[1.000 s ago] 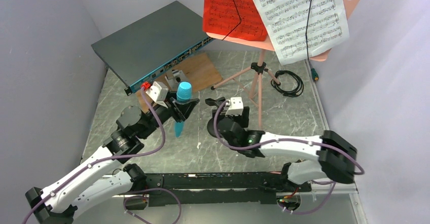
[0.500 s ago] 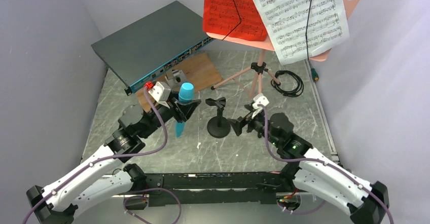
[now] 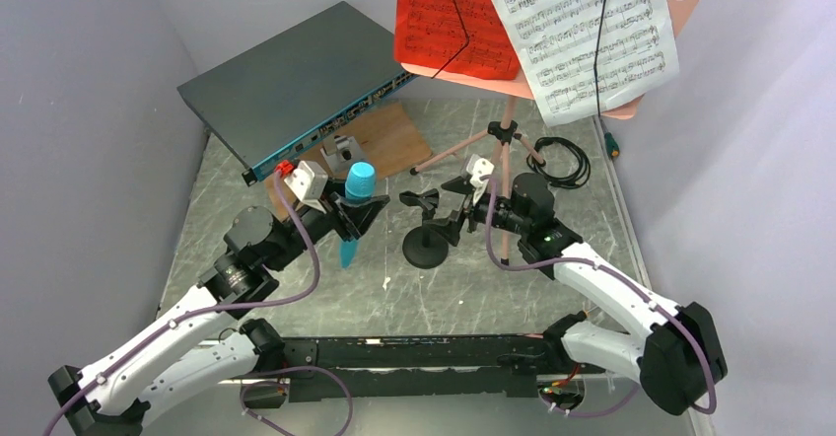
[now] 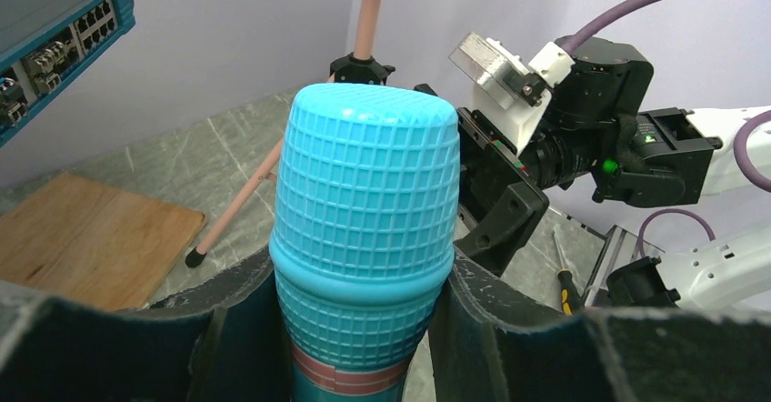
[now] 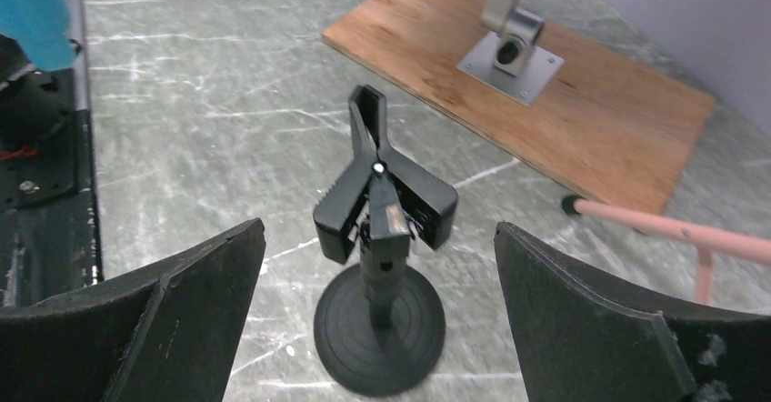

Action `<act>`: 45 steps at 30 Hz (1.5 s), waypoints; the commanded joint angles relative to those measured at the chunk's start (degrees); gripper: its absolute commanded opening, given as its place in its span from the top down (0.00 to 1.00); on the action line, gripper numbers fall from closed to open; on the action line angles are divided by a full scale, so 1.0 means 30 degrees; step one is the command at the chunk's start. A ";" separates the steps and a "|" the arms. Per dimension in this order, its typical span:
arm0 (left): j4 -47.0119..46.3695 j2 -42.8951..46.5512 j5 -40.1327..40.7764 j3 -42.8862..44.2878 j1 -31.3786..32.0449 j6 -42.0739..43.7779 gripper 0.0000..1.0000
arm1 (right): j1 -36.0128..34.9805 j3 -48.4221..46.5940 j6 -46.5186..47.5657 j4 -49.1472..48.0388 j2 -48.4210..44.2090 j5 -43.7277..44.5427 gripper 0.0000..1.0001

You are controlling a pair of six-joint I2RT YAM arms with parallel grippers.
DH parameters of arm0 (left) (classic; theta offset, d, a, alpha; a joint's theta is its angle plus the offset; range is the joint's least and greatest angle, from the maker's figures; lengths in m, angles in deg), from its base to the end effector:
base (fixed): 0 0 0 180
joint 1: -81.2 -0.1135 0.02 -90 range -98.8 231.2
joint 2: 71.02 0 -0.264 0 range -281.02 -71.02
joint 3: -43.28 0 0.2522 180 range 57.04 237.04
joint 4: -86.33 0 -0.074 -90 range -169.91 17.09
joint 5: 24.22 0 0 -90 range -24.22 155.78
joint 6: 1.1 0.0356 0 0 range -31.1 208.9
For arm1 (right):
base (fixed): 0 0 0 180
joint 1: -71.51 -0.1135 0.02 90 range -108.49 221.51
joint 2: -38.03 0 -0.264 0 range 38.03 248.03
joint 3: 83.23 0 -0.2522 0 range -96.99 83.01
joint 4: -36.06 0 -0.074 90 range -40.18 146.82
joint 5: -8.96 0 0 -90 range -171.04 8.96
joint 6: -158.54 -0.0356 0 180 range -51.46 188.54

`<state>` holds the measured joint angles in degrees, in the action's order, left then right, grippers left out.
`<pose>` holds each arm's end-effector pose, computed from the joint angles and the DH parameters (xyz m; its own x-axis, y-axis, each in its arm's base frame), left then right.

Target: Set up the instrument practice props

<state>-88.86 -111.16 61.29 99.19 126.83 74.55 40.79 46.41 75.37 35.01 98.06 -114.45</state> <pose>0.1158 -0.1223 0.3730 -0.0611 -0.2908 -0.9548 0.7754 0.5885 -0.2289 0.1957 0.1391 0.2843 -0.0216 -0.1283 -0.9915 -0.9034 0.4273 -0.0356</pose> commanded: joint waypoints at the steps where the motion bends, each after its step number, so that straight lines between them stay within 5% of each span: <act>1: -0.0935 -0.0670 0.1087 0.1232 0.0026 -0.0246 1.00 | 0.0072 -0.1119 -0.0303 -0.2685 0.1151 -0.2547 0.01; 22: -0.7627 -0.5370 0.1122 0.0909 -0.1004 -0.0074 1.00 | 0.0379 -0.1259 -0.0429 -0.4855 0.3655 -0.4307 0.18; 32: -0.9126 -0.6548 -0.0147 0.0678 -0.1591 0.0877 1.00 | 0.0682 -0.1275 -0.0560 -0.5117 0.3828 -0.4747 0.49; 40: -1.1720 -0.7968 -0.1174 -0.0111 -0.2187 0.2197 1.00 | 0.0717 -0.1195 -0.0018 -0.4360 0.3742 -0.4484 1.00; 45: -1.5057 -0.9512 -0.1985 -0.0554 -0.2317 0.3013 1.00 | 0.0718 -0.0838 0.0364 -0.4651 0.3754 -0.4941 1.00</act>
<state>-121.32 -137.26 58.62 98.38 120.29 80.67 42.82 44.50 74.98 23.60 109.69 -126.91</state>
